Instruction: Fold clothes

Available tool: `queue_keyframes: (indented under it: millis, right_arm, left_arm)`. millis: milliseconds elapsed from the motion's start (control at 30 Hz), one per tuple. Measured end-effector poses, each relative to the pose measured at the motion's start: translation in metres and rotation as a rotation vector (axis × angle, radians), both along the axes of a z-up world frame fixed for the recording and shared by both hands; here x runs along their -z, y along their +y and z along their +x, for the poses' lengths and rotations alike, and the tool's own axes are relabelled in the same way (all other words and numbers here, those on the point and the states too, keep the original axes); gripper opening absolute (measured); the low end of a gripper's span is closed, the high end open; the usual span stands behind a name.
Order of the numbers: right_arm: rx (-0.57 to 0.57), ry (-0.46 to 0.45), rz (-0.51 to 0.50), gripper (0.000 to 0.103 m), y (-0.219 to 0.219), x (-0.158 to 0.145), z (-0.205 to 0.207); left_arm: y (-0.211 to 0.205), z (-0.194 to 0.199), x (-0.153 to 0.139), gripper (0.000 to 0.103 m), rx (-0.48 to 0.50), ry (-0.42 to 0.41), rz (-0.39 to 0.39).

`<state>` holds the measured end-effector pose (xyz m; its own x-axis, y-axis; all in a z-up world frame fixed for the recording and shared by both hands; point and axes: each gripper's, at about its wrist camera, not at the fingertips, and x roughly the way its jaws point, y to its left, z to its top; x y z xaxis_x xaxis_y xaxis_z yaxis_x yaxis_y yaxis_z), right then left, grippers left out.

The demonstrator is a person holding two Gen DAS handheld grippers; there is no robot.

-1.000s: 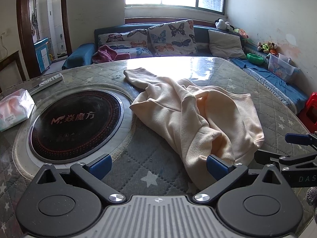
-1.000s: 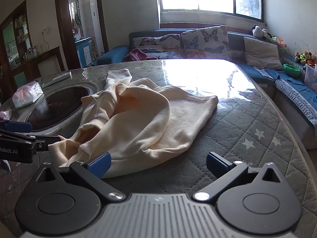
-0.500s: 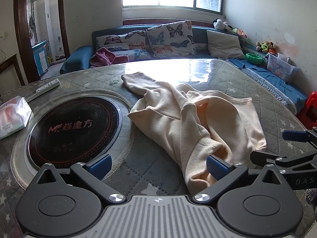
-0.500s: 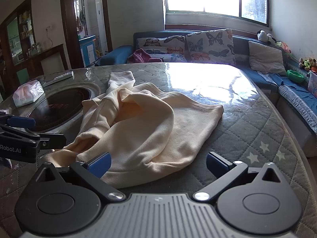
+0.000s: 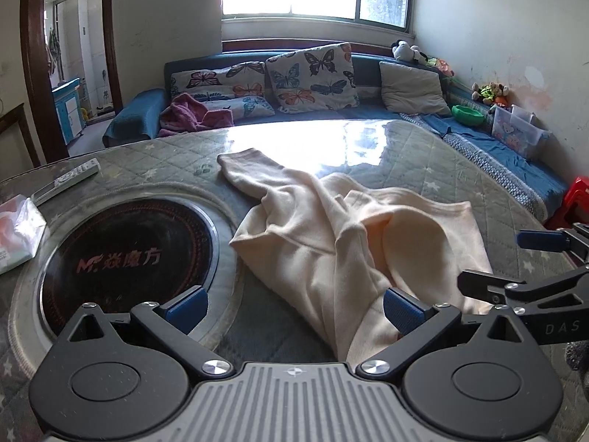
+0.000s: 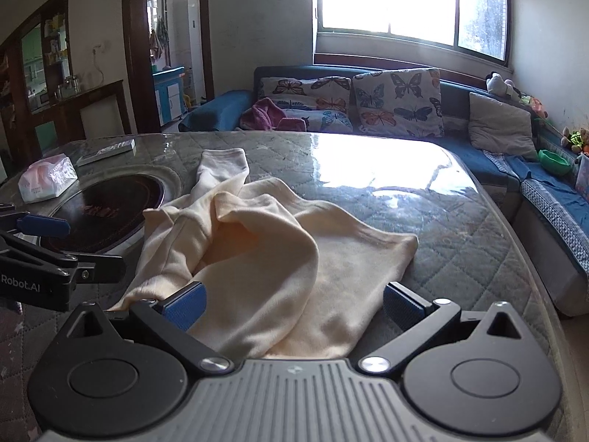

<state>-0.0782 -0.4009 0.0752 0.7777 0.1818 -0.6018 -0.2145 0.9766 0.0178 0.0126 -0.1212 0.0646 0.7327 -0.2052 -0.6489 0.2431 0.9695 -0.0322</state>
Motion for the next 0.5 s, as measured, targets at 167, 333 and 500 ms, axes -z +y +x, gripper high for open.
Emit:
queue_keyframes:
  millis: [167, 333, 500]
  right_arm:
    - [-0.03, -0.02, -0.021, 0.1, 0.004, -0.005, 0.024]
    - [-0.085, -0.013, -0.013, 0.09, 0.007, -0.005, 0.047]
    - [-0.148, 0.0, -0.039, 0.081, 0.016, 0.004, 0.065]
  left_arm:
    - [-0.004, 0.018, -0.003, 0.098, 0.027, -0.011, -0.021]
    - [-0.006, 0.039, -0.006, 0.086, 0.05, -0.01, -0.071]
    - [-0.014, 0.064, -0.005, 0.081, 0.099, 0.013, -0.118]
